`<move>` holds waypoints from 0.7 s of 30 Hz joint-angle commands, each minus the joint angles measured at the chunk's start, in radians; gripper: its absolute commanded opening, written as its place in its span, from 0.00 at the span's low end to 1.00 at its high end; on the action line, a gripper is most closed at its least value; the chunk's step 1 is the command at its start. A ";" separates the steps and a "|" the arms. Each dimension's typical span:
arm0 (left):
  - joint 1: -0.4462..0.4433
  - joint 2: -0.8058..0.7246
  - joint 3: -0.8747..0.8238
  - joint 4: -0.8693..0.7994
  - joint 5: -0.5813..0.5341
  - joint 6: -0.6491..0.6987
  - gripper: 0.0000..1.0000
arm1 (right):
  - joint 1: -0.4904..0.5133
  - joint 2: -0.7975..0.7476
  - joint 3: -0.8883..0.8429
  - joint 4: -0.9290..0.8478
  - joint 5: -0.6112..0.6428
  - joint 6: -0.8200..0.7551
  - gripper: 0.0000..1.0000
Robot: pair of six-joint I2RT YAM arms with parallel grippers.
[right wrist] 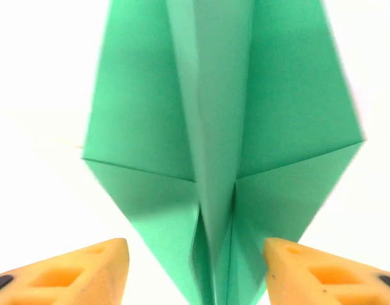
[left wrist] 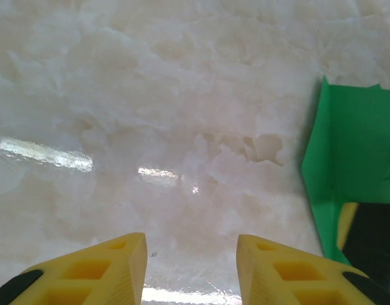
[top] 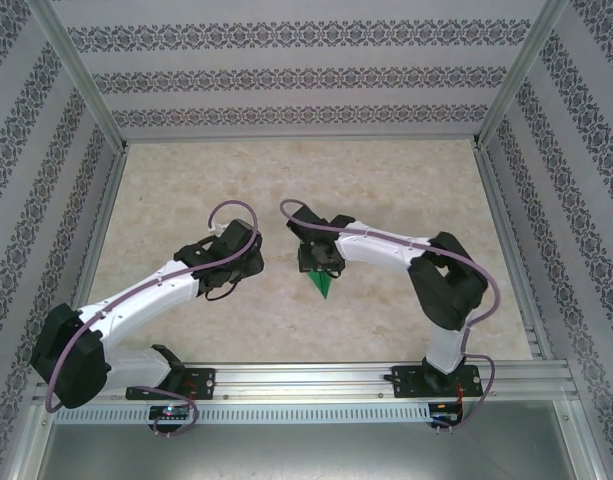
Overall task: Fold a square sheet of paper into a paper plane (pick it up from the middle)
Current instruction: Move the paper plane to the center of the table.
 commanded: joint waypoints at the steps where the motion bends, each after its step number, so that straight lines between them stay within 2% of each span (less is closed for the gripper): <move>1: 0.012 -0.057 0.020 -0.004 -0.064 0.044 0.44 | 0.010 -0.116 0.006 0.004 0.040 -0.028 0.65; 6: 0.012 -0.107 0.015 -0.012 -0.116 0.064 0.47 | 0.023 -0.292 -0.005 -0.050 0.242 -0.053 0.67; 10: 0.012 -0.154 0.001 -0.026 -0.190 0.093 0.52 | 0.018 -0.513 -0.127 0.011 0.496 -0.097 0.69; 11: 0.013 -0.172 -0.006 -0.026 -0.214 0.105 0.56 | 0.012 -0.569 -0.168 0.026 0.590 -0.098 0.77; 12: 0.013 -0.186 -0.014 -0.024 -0.236 0.116 0.60 | 0.004 -0.613 -0.206 0.032 0.674 -0.088 0.93; 13: 0.013 -0.204 -0.022 -0.018 -0.264 0.129 0.66 | -0.014 -0.659 -0.260 0.067 0.746 -0.104 0.98; 14: 0.014 -0.221 -0.033 -0.007 -0.295 0.148 0.72 | -0.043 -0.706 -0.321 0.133 0.777 -0.158 0.98; 16: 0.019 -0.246 -0.048 0.018 -0.351 0.192 0.84 | -0.115 -0.776 -0.422 0.236 0.780 -0.267 0.98; 19: 0.043 -0.240 -0.048 0.031 -0.454 0.266 1.00 | -0.293 -0.813 -0.558 0.386 0.668 -0.389 0.98; 21: 0.097 -0.213 -0.032 0.034 -0.469 0.356 1.00 | -0.432 -0.789 -0.616 0.420 0.580 -0.382 0.98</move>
